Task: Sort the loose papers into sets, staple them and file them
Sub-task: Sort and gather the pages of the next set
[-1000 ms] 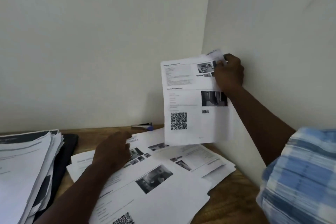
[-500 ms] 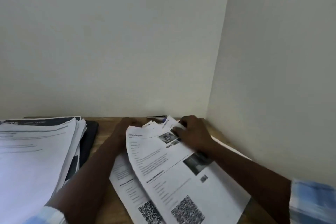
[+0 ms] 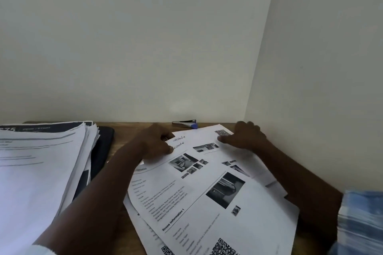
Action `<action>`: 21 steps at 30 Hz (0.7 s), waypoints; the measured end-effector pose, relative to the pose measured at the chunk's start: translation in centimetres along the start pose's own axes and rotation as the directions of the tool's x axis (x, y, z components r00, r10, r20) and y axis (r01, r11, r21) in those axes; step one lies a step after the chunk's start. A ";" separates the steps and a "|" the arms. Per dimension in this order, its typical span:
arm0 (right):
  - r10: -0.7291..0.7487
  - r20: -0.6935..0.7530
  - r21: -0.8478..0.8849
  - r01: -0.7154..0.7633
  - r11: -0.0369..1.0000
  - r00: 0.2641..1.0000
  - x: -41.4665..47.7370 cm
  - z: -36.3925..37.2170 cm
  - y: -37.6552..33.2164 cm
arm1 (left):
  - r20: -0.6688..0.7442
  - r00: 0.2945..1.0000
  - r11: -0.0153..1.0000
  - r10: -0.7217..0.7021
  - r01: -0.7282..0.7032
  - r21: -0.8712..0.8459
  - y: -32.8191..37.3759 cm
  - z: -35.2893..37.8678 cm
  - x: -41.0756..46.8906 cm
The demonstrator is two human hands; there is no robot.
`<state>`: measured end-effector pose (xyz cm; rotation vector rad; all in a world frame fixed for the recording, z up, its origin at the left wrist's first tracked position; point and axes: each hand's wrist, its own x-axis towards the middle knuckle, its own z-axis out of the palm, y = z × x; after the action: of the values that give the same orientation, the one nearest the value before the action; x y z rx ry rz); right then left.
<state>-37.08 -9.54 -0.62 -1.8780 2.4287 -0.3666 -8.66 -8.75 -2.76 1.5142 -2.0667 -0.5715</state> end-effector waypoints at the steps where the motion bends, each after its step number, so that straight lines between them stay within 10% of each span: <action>1: -0.002 0.053 -0.020 0.003 1.000 0.999 0.4 -0.2 0.9 | 0.003 1.000 1.000 0.019 -0.019 0.019 -0.1 0.0 0.1; 14: -0.110 -0.020 0.604 0.100 0.791 0.994 2.0 -0.4 5.8 | -0.021 0.996 0.894 0.083 -0.065 0.442 2.6 -0.5 -1.1; 21: -0.367 -0.086 0.334 0.374 0.865 0.926 1.3 -3.6 3.4 | -0.020 0.979 0.750 0.201 -0.140 0.646 4.8 -0.7 -2.2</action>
<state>-41.30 -9.40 2.27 -2.1623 1.8373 -0.7757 -11.24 -5.24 0.31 1.6194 -2.4308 0.3288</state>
